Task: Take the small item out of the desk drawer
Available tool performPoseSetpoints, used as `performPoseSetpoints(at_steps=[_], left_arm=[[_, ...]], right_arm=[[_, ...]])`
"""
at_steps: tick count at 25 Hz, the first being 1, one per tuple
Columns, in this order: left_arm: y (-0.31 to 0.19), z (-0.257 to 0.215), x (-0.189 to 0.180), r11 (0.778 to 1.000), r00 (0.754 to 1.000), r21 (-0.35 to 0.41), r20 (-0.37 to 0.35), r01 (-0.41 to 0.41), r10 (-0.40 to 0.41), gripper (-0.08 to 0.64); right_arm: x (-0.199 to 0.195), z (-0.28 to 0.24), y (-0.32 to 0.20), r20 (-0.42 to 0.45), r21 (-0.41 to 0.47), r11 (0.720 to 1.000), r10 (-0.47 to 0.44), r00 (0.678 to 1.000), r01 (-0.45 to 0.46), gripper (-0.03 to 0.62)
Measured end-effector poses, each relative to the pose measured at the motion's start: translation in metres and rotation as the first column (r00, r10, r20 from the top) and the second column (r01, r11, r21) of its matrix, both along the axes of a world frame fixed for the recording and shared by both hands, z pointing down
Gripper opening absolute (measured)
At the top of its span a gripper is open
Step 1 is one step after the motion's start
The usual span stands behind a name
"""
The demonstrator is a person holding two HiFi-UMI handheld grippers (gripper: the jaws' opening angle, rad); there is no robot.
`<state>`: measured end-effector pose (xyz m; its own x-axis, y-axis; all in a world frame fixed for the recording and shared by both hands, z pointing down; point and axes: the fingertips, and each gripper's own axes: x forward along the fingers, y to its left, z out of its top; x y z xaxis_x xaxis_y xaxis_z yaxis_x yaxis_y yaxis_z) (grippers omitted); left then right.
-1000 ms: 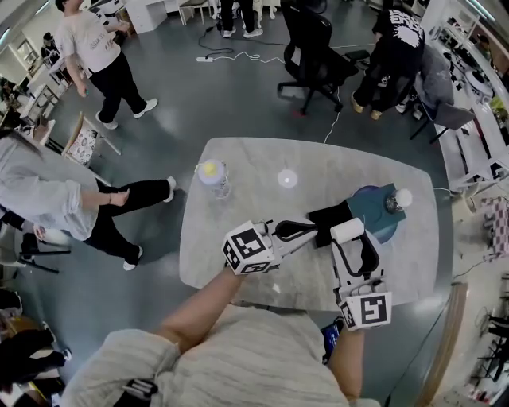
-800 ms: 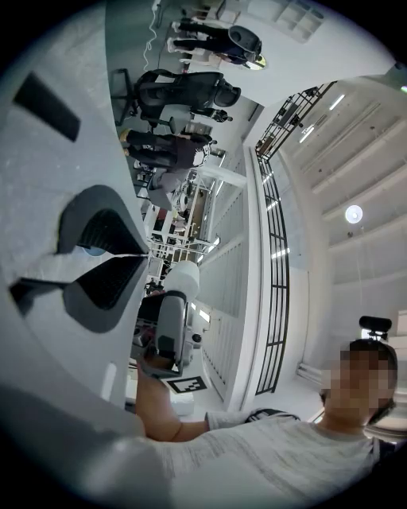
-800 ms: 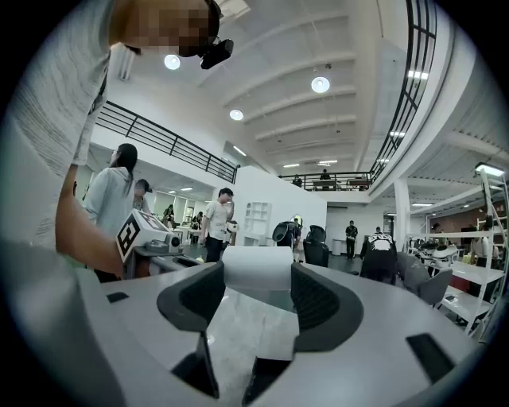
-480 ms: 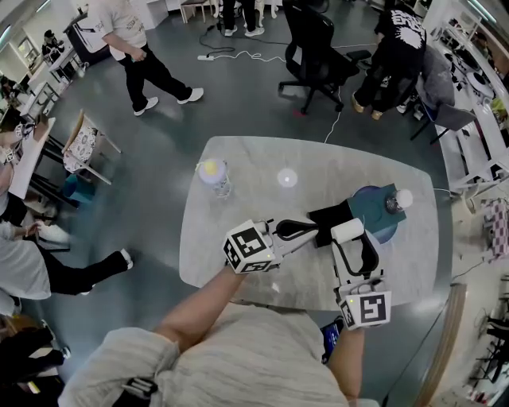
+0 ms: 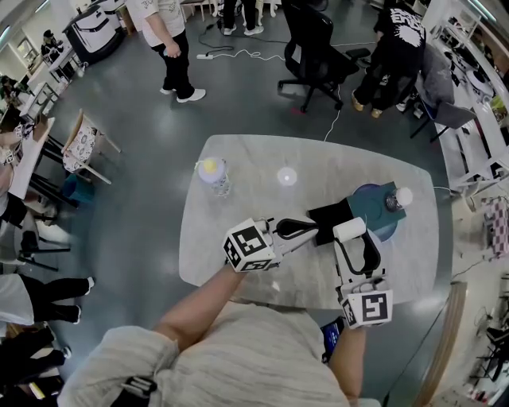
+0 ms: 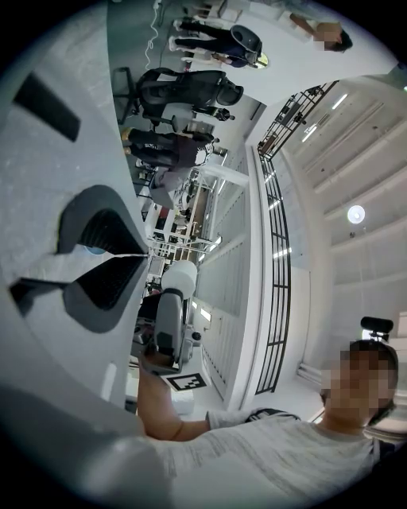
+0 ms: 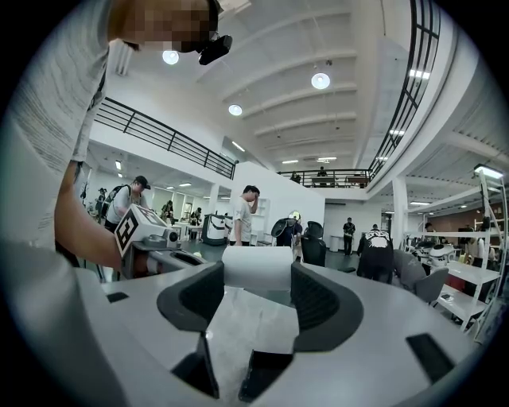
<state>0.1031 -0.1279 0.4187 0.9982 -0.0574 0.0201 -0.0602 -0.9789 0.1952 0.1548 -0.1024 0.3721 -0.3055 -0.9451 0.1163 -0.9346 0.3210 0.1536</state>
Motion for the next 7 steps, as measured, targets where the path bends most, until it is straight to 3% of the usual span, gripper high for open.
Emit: performPoseSetpoints(at_steps=[7], left_arm=[[0.0003,0.0019,0.0023,1.000,1.000,-0.002,0.005,-0.007,0.007,0.020]], right_arm=[[0.0033,0.0011,-0.0014,0.000,-0.001,1.000,0.000,1.000,0.000,0.239]])
